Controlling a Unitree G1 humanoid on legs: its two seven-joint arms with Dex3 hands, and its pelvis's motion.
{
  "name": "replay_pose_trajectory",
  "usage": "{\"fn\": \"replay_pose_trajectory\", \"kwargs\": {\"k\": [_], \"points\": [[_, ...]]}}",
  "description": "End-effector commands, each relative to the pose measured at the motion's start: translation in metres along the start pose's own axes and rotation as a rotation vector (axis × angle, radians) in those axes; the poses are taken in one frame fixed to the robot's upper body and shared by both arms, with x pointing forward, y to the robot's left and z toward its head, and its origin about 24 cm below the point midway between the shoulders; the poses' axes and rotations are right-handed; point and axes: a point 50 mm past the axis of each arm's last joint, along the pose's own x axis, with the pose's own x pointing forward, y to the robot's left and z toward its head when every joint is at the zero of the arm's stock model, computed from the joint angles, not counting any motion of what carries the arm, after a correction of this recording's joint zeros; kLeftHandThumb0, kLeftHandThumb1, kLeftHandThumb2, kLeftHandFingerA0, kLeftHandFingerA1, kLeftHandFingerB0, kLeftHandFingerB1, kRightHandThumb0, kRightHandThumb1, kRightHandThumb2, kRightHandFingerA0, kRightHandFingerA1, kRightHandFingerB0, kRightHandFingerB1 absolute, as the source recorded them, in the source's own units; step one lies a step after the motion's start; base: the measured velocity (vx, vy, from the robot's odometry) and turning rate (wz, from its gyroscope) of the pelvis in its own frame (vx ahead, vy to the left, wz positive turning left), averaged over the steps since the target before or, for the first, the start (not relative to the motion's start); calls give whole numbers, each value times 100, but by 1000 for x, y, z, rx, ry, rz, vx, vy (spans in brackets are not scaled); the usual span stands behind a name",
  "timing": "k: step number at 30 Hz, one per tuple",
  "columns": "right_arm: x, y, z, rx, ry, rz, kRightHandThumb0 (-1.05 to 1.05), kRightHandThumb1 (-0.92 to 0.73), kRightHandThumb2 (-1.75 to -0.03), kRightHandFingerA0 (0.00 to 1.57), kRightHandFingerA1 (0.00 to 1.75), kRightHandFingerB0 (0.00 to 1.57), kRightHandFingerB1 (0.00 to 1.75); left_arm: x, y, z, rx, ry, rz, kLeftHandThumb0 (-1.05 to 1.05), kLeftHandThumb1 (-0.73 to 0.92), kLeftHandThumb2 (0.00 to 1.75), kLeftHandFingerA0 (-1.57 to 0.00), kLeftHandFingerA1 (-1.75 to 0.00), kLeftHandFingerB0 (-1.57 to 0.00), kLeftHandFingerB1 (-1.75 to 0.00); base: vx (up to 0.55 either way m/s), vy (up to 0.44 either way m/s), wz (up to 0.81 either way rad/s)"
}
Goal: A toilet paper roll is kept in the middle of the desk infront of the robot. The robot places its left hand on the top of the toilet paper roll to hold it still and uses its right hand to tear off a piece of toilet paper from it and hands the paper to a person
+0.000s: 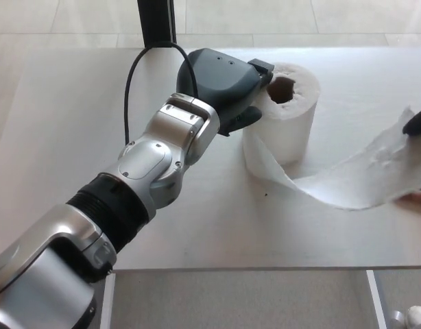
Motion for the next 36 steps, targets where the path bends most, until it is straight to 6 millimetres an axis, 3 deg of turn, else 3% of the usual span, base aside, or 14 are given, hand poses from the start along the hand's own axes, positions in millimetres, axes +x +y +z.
{"fn": "replay_pose_trajectory", "kwargs": {"k": [1,6,7,9,10,12,13,15,16,21,28,29,35,36], "points": [[-1,-13,-2,-27,-8,91,-18,-59,-83,100,153,93,132,-9,-25,-4,1,1,-111,-57,88,66,-68,-89,-54,-50,0,0,0],[9,-15,3,-35,-19,52,-14,-48,-97,106,129,90,133,-11,-29,-2,4,5,-109,-58,88,66,-74,-94,-60,-55,0,0,0],[11,-14,6,-30,-27,52,-19,-45,-103,103,142,90,131,-11,-29,-3,7,12,-110,-55,72,112,-77,-90,-53,-66,0,0,0],[13,-13,8,-37,-44,49,-15,-44,-107,102,148,89,133,-11,-29,-4,12,18,-115,-53,71,112,-76,-88,-50,-65,0,0,0],[14,-12,10,-54,-49,46,-14,-42,-111,105,149,88,134,-11,-29,-4,9,10,-120,-57,90,67,-66,-76,-50,-47,0,0,0],[13,-10,10,-43,-62,47,-15,-42,-116,101,156,88,135,-12,-31,-2,-11,1,-115,-57,88,66,-69,-81,-52,-48,0,0,0],[11,-9,10,-45,-57,45,-16,-42,-114,101,156,87,136,-12,-31,-1,-20,1,-115,-53,70,111,-75,-90,-50,-65,0,0,0],[10,-8,10,-42,-52,43,-15,-40,-118,101,155,88,137,-12,-33,-1,-33,-5,-115,-52,69,110,-75,-90,-49,-65,0,0,0],[10,-7,11,-30,-62,42,-18,-43,-113,101,159,87,139,-13,-33,0,-38,-1,-116,-58,86,66,-69,-92,-55,-51,0,0,0],[20,-11,17,39,-26,-39,-7,-36,-114,125,133,109,121,-13,-36,0,-7,2,-127,-58,88,66,-69,-77,-53,-48,0,0,0],[45,-15,41,410,76,-171,-15,-24,-155,109,175,88,162,-15,-40,-1,-14,3,-148,-58,89,66,-66,-71,-51,-47,0,0,0],[47,-14,44,448,84,-186,-9,-57,-128,123,127,123,126,-16,-41,0,-14,3,-154,-58,90,66,-66,-70,-51,-46,0,0,0],[62,-12,65,647,148,-263,-12,-61,-129,119,126,119,125,-17,-45,2,-23,-4,-148,-59,89,66,-65,-71,-51,-47,0,0,0],[68,-11,72,712,179,-309,-25,-33,-152,106,175,84,165,-18,-45,2,-14,-4,-144,-59,90,66,-65,-72,-51,-47,0,0,0]]}}
